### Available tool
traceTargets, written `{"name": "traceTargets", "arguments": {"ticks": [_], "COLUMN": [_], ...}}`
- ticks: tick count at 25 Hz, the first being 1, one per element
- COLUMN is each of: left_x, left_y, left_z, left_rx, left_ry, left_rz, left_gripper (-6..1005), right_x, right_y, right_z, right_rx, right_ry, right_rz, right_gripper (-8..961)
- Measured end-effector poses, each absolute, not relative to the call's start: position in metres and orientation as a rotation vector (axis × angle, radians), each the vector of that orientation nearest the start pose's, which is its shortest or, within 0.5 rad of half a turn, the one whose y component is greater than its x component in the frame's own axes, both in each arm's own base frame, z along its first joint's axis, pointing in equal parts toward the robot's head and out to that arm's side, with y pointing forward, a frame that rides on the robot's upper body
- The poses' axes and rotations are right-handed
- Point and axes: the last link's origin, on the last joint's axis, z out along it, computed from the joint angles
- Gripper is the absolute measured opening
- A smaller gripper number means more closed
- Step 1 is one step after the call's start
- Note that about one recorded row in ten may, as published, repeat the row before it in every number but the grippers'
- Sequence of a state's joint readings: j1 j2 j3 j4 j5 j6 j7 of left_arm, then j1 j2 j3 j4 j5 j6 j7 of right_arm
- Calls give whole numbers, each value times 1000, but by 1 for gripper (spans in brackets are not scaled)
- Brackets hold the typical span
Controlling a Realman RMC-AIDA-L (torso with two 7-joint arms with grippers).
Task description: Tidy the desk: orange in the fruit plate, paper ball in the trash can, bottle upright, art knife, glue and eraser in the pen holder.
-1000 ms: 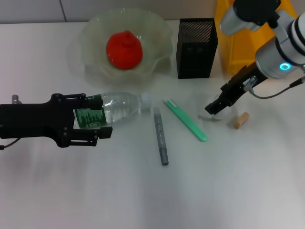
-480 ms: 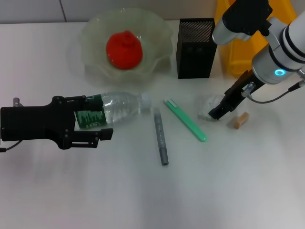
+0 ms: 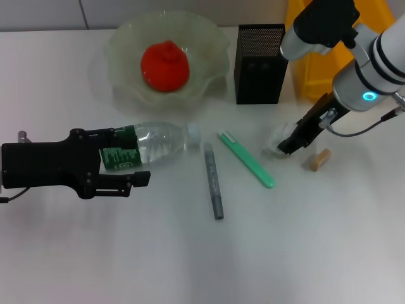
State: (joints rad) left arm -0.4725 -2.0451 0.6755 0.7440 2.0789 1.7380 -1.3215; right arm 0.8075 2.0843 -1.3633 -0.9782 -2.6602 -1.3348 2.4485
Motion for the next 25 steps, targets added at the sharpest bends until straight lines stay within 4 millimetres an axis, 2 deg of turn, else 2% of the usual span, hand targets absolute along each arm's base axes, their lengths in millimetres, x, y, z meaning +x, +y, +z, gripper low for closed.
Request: {"name": "traceTargets", "arguments": {"ticks": [3, 6, 12, 15, 20, 25], "left_x": [-276, -275, -277, -278, -279, -280], "left_y": [302, 302, 302, 301, 300, 299], "left_z": [23, 22, 23, 23, 23, 23], "left_rx": [-2858, -2859, -2856, -2852, -2848, -2845], "left_ry": [-487, -488, -493, -490, -489, -495], "left_rz": [-632, -631, -627, -625, -625, -627], "left_gripper": [771, 771, 770, 770, 769, 769], "right_x": [176, 169, 156, 152, 157, 174], "right_y": [395, 390, 381, 377, 384, 402], "right_z": [-24, -4, 49, 65, 76, 67], "right_rx": [-2600, -2559, -2350, -2286, -2217, -2177], "right_ry": [765, 755, 694, 666, 634, 619], "right_rz": [-567, -587, -629, -593, -495, -441], "right_gripper": [569, 559, 553, 553, 552, 552]}}
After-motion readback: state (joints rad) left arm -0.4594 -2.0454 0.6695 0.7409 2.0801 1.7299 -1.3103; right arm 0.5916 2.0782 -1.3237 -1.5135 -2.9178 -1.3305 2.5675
